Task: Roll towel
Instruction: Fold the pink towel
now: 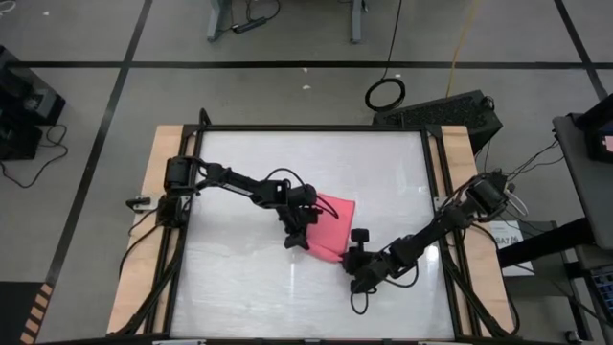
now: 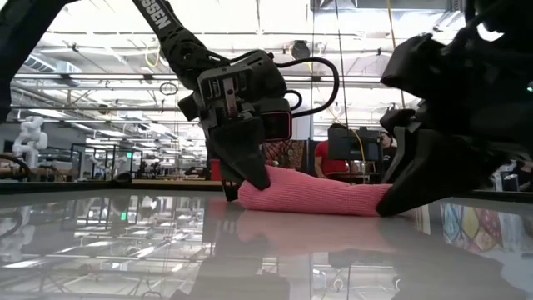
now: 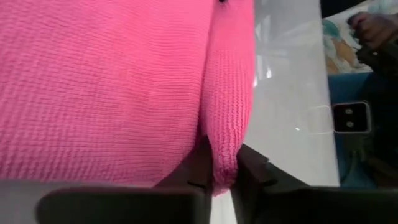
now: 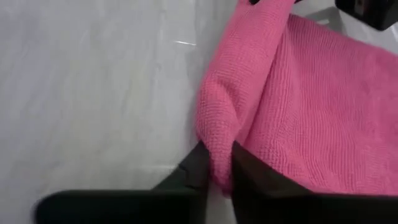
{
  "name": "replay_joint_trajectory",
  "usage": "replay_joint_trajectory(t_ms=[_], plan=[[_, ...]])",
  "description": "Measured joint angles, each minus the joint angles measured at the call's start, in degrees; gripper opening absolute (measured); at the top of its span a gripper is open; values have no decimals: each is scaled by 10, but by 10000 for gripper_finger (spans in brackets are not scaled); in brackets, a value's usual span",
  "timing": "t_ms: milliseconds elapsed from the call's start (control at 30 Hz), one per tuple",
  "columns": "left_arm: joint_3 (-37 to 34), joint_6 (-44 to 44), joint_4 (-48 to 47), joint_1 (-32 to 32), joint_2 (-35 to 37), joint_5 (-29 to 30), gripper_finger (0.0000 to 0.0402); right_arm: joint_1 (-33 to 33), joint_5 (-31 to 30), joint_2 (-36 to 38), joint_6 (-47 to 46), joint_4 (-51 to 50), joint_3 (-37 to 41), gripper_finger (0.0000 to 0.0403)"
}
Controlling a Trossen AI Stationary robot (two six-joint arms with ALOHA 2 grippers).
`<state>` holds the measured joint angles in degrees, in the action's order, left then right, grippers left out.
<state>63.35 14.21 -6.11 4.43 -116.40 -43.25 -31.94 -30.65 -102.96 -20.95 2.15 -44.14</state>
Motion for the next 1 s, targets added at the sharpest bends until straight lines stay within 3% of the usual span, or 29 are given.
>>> replay_joint_trajectory(t_ms=[100, 333, 433, 733, 1000], plan=[[0, -14, 0, 1, 0, 15, 80, 5, 18, 0, -20, 0, 0, 9], [0, -93, -16, 4, 21, 2, 202, 10, 57, 10, -85, 19, 18, 5], [2, -143, -25, 5, 49, 30, 236, 10, 69, 17, -109, 38, 31, 4], [3, -363, -72, -33, 109, 187, 244, 16, 129, 23, -129, 51, 40, 3], [4, -486, -15, -101, 108, 245, 244, 29, 155, 22, -129, 65, 41, 2]])
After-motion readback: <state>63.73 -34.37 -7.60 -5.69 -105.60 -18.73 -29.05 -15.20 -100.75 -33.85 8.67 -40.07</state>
